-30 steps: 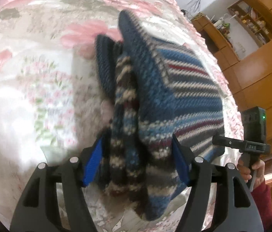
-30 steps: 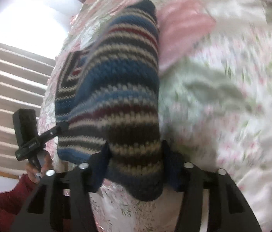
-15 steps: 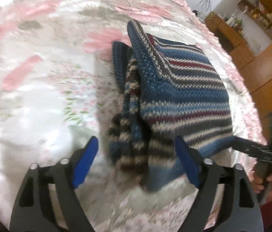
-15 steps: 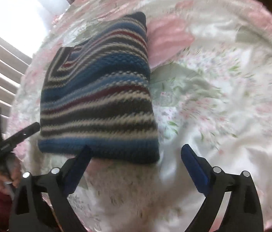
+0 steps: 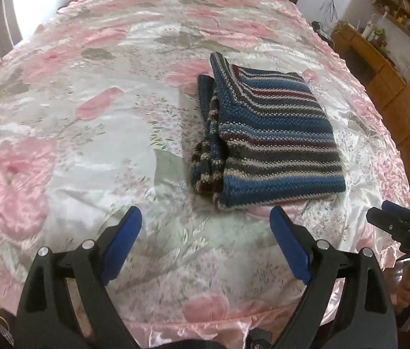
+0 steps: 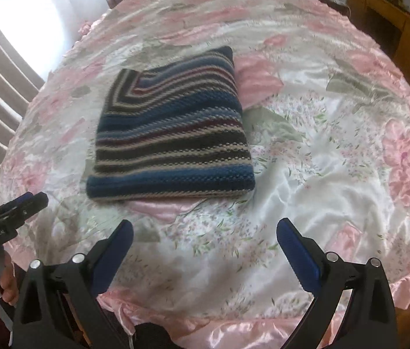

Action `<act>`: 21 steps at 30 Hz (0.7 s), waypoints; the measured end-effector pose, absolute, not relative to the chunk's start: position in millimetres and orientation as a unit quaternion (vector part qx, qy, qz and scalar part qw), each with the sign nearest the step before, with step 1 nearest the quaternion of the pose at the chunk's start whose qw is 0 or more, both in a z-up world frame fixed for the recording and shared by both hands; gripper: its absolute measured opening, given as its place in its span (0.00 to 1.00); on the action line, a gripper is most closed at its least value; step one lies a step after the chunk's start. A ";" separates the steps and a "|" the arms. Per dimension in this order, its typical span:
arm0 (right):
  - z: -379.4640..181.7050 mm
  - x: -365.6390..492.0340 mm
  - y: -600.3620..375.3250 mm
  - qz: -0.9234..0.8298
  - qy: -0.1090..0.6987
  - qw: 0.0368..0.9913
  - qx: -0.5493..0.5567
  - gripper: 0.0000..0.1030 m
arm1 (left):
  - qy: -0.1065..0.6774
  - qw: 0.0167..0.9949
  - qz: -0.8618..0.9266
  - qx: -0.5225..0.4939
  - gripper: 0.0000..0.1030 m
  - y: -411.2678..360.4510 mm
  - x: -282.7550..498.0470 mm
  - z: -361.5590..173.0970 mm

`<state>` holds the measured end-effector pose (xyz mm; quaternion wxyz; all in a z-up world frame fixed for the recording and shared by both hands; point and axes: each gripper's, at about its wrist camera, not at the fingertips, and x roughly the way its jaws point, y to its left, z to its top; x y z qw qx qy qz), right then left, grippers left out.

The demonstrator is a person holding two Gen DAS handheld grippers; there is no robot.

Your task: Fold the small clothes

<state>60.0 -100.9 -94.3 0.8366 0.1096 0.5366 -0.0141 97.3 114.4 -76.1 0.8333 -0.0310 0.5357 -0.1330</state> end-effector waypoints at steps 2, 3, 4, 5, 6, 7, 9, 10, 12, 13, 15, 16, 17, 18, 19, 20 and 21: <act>-85.0 56.9 -93.3 -0.017 0.531 0.841 0.096 0.96 | 0.529 0.838 -0.130 -0.030 0.86 116.1 88.7 -67.6; -79.7 52.7 -90.2 -0.020 0.530 0.843 0.090 0.96 | 0.526 0.841 -0.127 -0.026 0.86 116.2 84.6 -63.4; -76.0 49.3 -88.5 -0.021 0.528 0.844 0.088 0.96 | 0.522 0.843 -0.125 -0.022 0.86 115.8 80.9 -59.3; -73.2 47.1 -86.8 -0.021 0.527 0.845 0.087 0.96 | 0.518 0.846 -0.126 -0.020 0.86 115.3 76.3 -54.3; -69.8 44.1 -86.1 -0.021 0.526 0.846 0.089 0.96 | 0.515 0.847 -0.128 -0.019 0.86 114.7 72.2 -50.6; -66.3 41.2 -84.7 -0.021 0.525 0.846 0.091 0.96 | 0.512 0.849 -0.127 -0.017 0.86 113.9 67.6 -45.7; -58.7 34.7 -82.5 -0.025 0.520 0.849 0.094 0.96 | 0.507 0.852 -0.129 -0.016 0.86 112.9 61.3 -38.5; -56.2 32.7 -81.4 -0.027 0.518 0.850 0.093 0.96 | 0.503 0.854 -0.130 -0.016 0.86 112.2 57.3 -33.9; -50.4 28.3 -78.0 -0.025 0.514 0.853 0.091 0.96 | 0.497 0.858 -0.130 -0.016 0.87 111.6 51.2 -27.4; -47.2 25.9 -76.2 -0.022 0.510 0.855 0.092 0.96 | 0.492 0.861 -0.130 -0.012 0.87 110.6 47.2 -22.9; -42.1 21.9 -74.5 -0.014 0.501 0.860 0.097 0.96 | 0.484 0.865 -0.129 -0.005 0.87 108.5 41.4 -16.9; -39.5 19.8 -73.9 -0.011 0.497 0.862 0.101 0.96 | 0.481 0.867 -0.130 -0.001 0.87 107.6 39.0 -14.3; -37.2 18.3 -73.2 -0.012 0.494 0.863 0.101 0.96 | 0.479 0.868 -0.130 0.001 0.87 107.2 37.5 -12.1; -35.4 17.1 -72.3 -0.016 0.491 0.865 0.099 0.96 | 0.476 0.870 -0.129 0.002 0.87 107.2 35.6 -9.8; -32.8 15.2 -71.5 -0.025 0.486 0.868 0.094 0.96 | 0.473 0.872 -0.128 0.004 0.87 107.0 33.5 -7.7; -31.4 14.3 -71.3 -0.027 0.485 0.869 0.093 0.96 | 0.470 0.874 -0.127 0.006 0.87 106.7 30.8 -5.2; -30.2 13.4 -71.0 -0.027 0.485 0.869 0.093 0.96 | 0.468 0.874 -0.127 0.007 0.88 106.6 29.9 -3.6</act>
